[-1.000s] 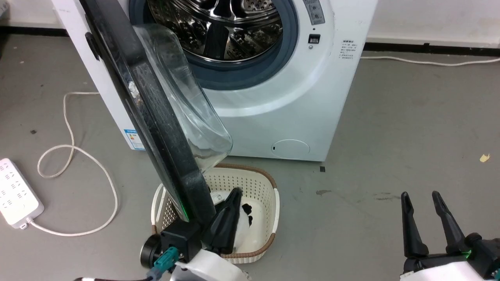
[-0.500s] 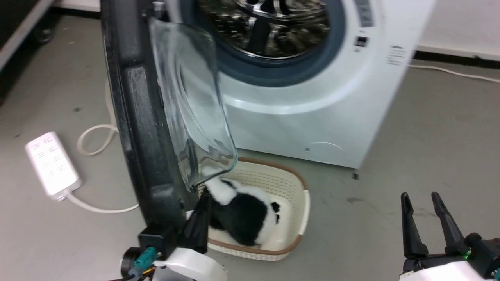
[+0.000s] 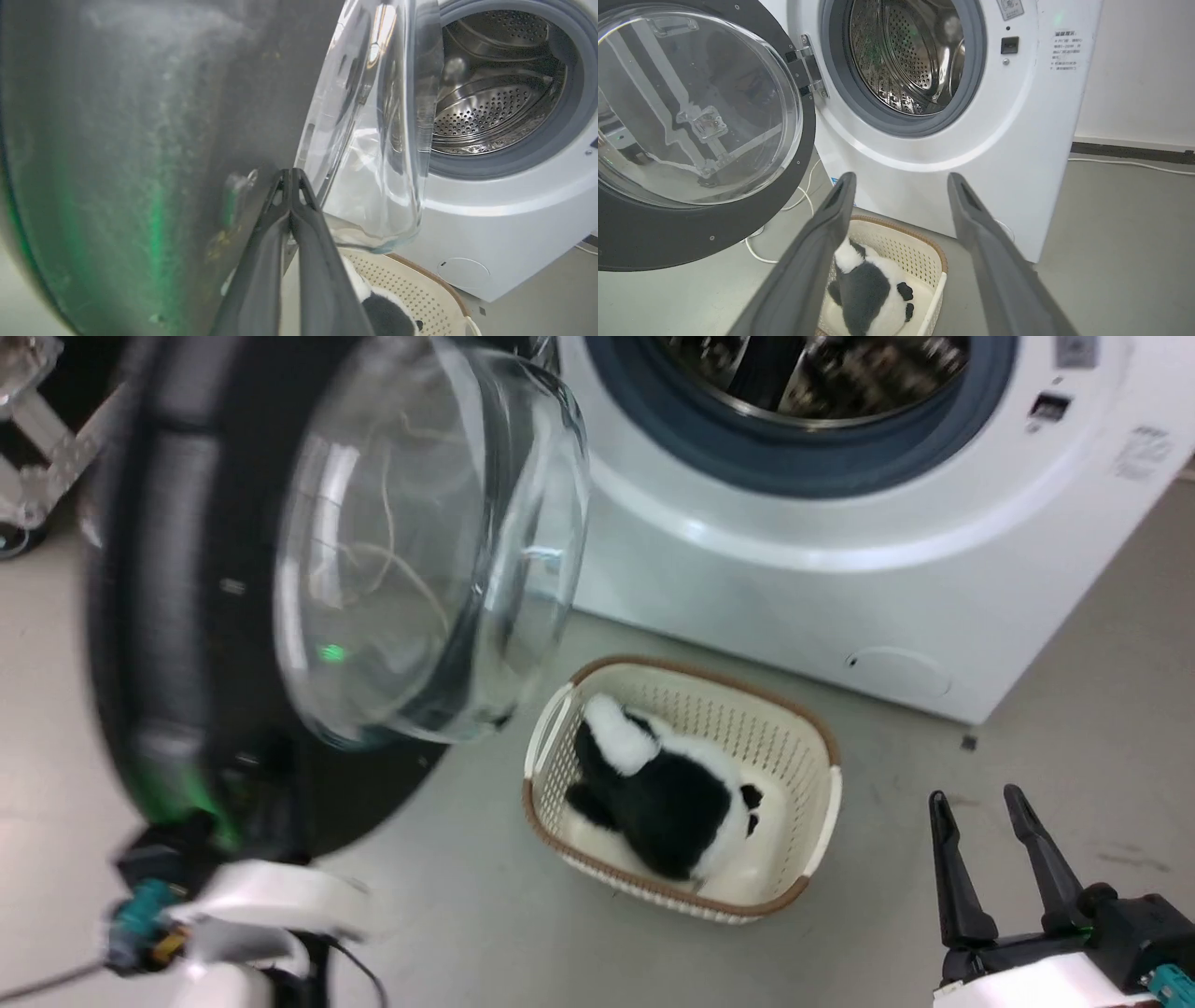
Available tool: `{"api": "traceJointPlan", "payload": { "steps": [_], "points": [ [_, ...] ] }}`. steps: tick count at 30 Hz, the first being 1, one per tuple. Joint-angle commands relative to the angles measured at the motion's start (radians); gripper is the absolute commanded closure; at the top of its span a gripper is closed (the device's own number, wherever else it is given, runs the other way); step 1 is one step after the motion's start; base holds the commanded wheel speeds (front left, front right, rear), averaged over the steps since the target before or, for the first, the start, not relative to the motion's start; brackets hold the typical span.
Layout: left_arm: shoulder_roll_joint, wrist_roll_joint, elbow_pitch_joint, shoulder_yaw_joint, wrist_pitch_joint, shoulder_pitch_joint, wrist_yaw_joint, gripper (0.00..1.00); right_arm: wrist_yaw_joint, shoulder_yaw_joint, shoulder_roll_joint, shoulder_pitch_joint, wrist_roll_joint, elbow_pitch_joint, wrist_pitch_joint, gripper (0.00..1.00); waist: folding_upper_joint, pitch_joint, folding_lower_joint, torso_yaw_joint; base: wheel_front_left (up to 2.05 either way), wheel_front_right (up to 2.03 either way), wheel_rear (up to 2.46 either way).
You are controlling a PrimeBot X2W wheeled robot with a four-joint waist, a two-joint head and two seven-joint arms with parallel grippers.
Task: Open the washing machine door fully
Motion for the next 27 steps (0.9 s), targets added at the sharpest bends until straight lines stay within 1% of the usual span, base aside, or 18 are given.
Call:
{"api": "traceJointPlan", "payload": {
  "steps": [1,6,12,14,15,19,27],
  "points": [
    [0.023,-0.013,0.003,0.028,0.004,-0.027,0.008,1.0,0.001,0.002,0.003,-0.02,-0.012,-0.003,-0.004,0.0,0.0,0.04,-0.0001,0.018,0.0,0.0,0.0],
    [0.091,-0.055,0.031,0.112,0.026,-0.094,0.01,1.0,0.001,0.005,-0.015,-0.04,-0.023,-0.018,0.008,0.0,0.0,0.096,-0.0001,0.01,0.0,0.0,0.0],
    [0.171,-0.105,0.099,0.207,0.035,-0.182,0.011,1.0,0.001,-0.008,-0.036,-0.052,-0.024,-0.042,0.025,0.0,0.0,0.147,-0.0001,-0.012,0.0,0.0,0.0],
    [0.195,-0.12,0.13,0.234,0.035,-0.211,0.01,1.0,0.001,-0.012,-0.042,-0.056,-0.023,-0.05,0.029,0.0,0.0,0.162,-0.0001,-0.02,0.0,0.0,0.0],
    [0.228,-0.139,0.183,0.27,0.026,-0.251,0.008,1.0,0.001,-0.019,-0.048,-0.061,-0.023,-0.059,0.033,0.0,0.0,0.179,-0.0001,-0.031,0.0,0.0,0.0],
    [0.26,-0.154,0.25,0.296,0.007,-0.291,-0.007,1.0,0.001,-0.024,-0.052,-0.066,-0.022,-0.066,0.036,0.0,0.0,0.192,-0.0001,-0.042,0.0,0.0,0.0],
    [0.285,-0.145,0.317,0.304,-0.032,-0.31,-0.026,1.0,0.001,-0.036,-0.046,-0.068,-0.021,-0.058,0.031,0.0,0.0,0.164,-0.0001,-0.06,0.0,0.0,0.0]
  ]
}}
